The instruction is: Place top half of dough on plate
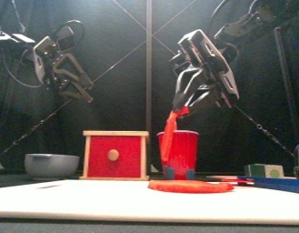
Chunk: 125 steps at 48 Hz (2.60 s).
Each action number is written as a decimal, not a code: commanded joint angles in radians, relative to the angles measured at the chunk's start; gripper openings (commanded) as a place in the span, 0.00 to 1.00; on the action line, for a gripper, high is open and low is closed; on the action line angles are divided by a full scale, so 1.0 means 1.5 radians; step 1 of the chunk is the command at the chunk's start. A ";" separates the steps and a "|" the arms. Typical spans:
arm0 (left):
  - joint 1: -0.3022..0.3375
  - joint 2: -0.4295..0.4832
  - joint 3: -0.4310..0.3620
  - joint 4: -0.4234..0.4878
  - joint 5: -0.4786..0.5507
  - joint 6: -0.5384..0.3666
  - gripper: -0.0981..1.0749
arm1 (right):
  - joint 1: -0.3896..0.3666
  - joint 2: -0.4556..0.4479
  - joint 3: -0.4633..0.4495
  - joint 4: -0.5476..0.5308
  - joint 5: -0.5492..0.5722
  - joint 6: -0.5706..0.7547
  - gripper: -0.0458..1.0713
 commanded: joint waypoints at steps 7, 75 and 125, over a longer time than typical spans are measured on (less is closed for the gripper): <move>0.007 0.000 -0.012 -0.001 -0.002 -0.001 0.90 | -0.044 -0.110 0.032 -0.031 0.084 -0.005 0.56; 0.015 0.005 0.002 -0.006 -0.002 -0.001 0.90 | -0.305 -0.283 0.292 -0.142 0.183 -0.003 0.57; 0.015 0.005 -0.016 -0.036 -0.002 -0.002 0.90 | -0.357 -0.369 0.295 -0.185 0.319 -0.007 0.93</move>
